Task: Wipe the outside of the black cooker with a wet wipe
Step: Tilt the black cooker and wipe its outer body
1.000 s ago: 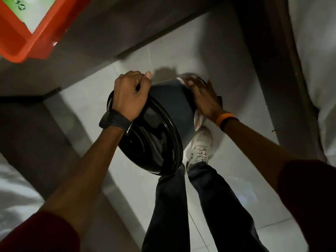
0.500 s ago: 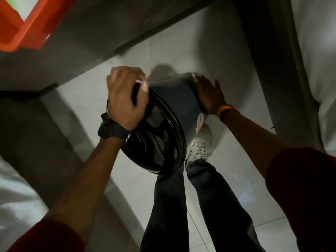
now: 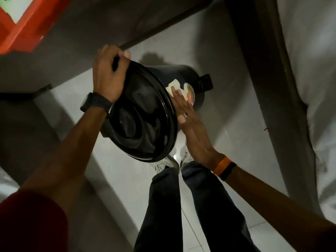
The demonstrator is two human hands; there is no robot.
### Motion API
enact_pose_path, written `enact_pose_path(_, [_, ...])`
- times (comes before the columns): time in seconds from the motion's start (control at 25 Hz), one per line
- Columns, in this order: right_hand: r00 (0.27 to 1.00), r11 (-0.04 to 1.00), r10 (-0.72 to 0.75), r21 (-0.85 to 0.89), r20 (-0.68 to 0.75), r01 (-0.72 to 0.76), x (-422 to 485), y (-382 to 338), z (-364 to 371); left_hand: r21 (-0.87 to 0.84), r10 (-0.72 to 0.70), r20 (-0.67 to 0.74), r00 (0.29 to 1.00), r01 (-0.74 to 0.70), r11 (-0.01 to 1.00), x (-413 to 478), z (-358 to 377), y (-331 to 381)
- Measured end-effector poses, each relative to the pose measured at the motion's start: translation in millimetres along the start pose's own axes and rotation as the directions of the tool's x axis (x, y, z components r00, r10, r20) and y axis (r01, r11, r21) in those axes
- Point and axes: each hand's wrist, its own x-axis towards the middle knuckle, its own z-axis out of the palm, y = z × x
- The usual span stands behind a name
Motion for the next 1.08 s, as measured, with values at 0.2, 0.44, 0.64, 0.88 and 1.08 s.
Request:
enact_pose_path(0.2, [0.8, 0.803, 0.586, 0.223, -0.126, -0.553, 42.9, 53.4, -17.2, -0.096, -0.121, -0.074, 0.99, 0.114, 0.989, 10.6, -6.5, -17.0])
enact_pose_path(0.44, [0.966, 0.97, 0.214, 0.149, -0.147, -0.192, 34.1, 25.5, 4.4, -0.102, -0.092, -0.045, 0.995, 0.087, 0.991, 13.8, -10.3, -18.2])
enact_pose_path(0.64, [0.854, 0.858, 0.507, 0.153, -0.116, -0.489, 107.1, 68.6, -39.2, -0.06, 0.017, -0.042, 0.999, -0.02, 0.998, 7.6, 3.8, -1.9])
enact_pose_path(0.88, [0.71, 0.698, 0.692, 0.369, -0.13, -0.614, 16.1, 41.1, -17.9, -0.059, -0.056, -0.066, 0.996, 0.052, 0.997, 20.3, 4.0, 6.5])
enact_pose_path(1.08, [0.849, 0.814, 0.457, 0.51, -0.264, -0.28, -29.9, -34.4, 16.4, 0.007, 0.011, -0.029, 1.0, -0.011, 1.0, 27.9, 11.7, 17.5])
